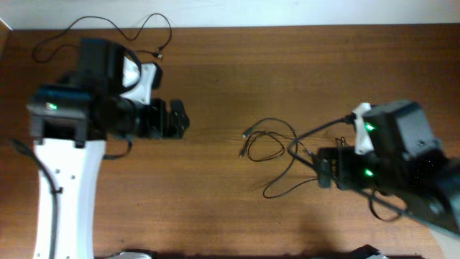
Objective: Untangle cables
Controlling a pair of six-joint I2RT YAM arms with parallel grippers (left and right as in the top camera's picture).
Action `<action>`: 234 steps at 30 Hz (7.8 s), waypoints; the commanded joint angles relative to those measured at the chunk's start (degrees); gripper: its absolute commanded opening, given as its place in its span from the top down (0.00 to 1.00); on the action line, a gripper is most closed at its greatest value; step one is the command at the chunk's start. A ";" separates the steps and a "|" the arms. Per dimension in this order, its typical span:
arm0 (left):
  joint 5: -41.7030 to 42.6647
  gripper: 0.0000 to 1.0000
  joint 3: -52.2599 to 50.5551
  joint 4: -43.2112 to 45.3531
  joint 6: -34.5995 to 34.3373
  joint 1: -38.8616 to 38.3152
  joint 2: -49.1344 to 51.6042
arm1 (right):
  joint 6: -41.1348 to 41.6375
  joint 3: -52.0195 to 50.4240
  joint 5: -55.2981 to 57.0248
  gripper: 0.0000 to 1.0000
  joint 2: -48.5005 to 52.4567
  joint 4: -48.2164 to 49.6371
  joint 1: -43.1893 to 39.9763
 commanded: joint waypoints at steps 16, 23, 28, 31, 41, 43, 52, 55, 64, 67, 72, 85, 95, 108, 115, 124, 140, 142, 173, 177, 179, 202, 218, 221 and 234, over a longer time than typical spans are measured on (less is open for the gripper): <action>-0.26 0.01 -27.08 17.90 -4.24 -1.18 -0.98 | 22.18 -19.34 -4.39 0.30 9.66 4.46 1.92; -4.46 0.01 -27.08 19.82 -13.00 -0.79 -0.98 | 26.14 -19.63 -0.52 0.01 5.07 4.92 6.69; -8.20 0.01 -27.08 20.87 -21.84 5.53 -0.98 | 36.68 -25.00 -0.81 0.02 5.86 12.22 8.46; -8.15 0.01 -27.08 20.96 -21.84 9.90 -0.98 | 41.03 -29.20 -3.10 0.10 6.78 18.32 8.52; -8.39 0.01 -27.08 18.27 -21.84 13.75 -0.98 | 48.54 -39.80 -8.79 0.30 13.18 30.25 8.52; -8.39 0.01 -27.08 18.27 -21.84 13.75 -0.98 | 48.70 -40.61 -8.61 0.30 14.86 31.67 8.52; -8.39 0.01 -27.08 18.25 -21.84 13.75 -0.98 | 48.68 -40.61 -8.79 0.64 21.75 33.90 8.52; -8.39 0.01 -27.08 18.23 -21.81 13.75 -0.98 | 48.41 -40.59 -9.14 0.96 22.25 33.86 8.52; -8.39 0.01 -27.08 18.23 -21.84 13.75 -0.98 | 34.60 -18.80 -10.32 0.96 15.23 19.39 8.46; -8.37 0.01 -27.08 18.23 -21.81 13.75 -0.98 | 26.40 1.84 -10.03 0.96 14.49 9.70 8.46; -8.37 0.01 -27.08 18.23 -21.81 13.75 -0.98 | 21.00 23.58 -10.05 0.96 14.49 5.29 8.46; -8.37 0.01 -27.08 17.62 -21.81 13.75 -0.98 | 21.03 45.55 28.87 0.96 15.50 3.19 8.46; -8.37 0.01 -27.08 17.16 -21.81 13.75 -0.98 | 32.61 45.83 -9.51 0.96 16.79 23.78 8.46; -8.33 0.01 -27.08 17.59 -21.86 13.75 -0.98 | 19.67 33.00 6.40 0.96 22.14 -2.67 8.46; -8.28 0.05 -27.08 16.26 -21.84 13.75 -0.98 | 19.63 43.25 -5.25 0.96 20.76 9.90 8.41; 21.62 0.18 -27.08 18.53 2.97 11.98 -0.98 | 19.67 45.66 0.70 0.95 19.78 3.93 8.41; 20.79 0.01 -27.08 18.47 8.59 7.28 -0.98 | 11.45 41.97 -5.55 0.02 30.67 0.13 5.38; 19.71 0.01 -27.08 18.23 8.59 7.28 -0.98 | 8.28 41.97 -5.53 0.01 30.47 -2.01 2.49; 3.26 0.11 -48.50 42.23 -13.11 -34.58 4.46 | 6.19 41.29 10.82 0.02 30.86 -6.93 -14.40; 3.45 0.28 -48.50 45.13 -13.86 -37.24 8.33 | 6.19 41.29 10.82 0.02 30.86 -6.93 -14.40; 3.45 0.36 -48.50 45.97 -14.25 -38.42 9.44 | 6.19 41.29 10.82 0.02 30.86 -6.93 -14.40; 2.16 1.00 18.93 16.15 -5.03 -22.03 7.26 | 6.19 41.29 10.82 0.02 30.86 -6.93 -14.40; 4.81 1.00 33.70 15.58 -5.07 -20.20 7.37 | 6.19 41.29 10.82 0.02 30.86 -6.93 -14.40; 5.86 1.00 33.70 15.54 -5.42 -20.17 7.37 | 7.28 41.29 9.40 0.02 30.86 -4.11 -14.40; -6.25 1.00 33.70 19.41 -18.49 -20.17 7.50 | 6.60 41.29 -24.87 0.01 31.01 -3.69 -11.26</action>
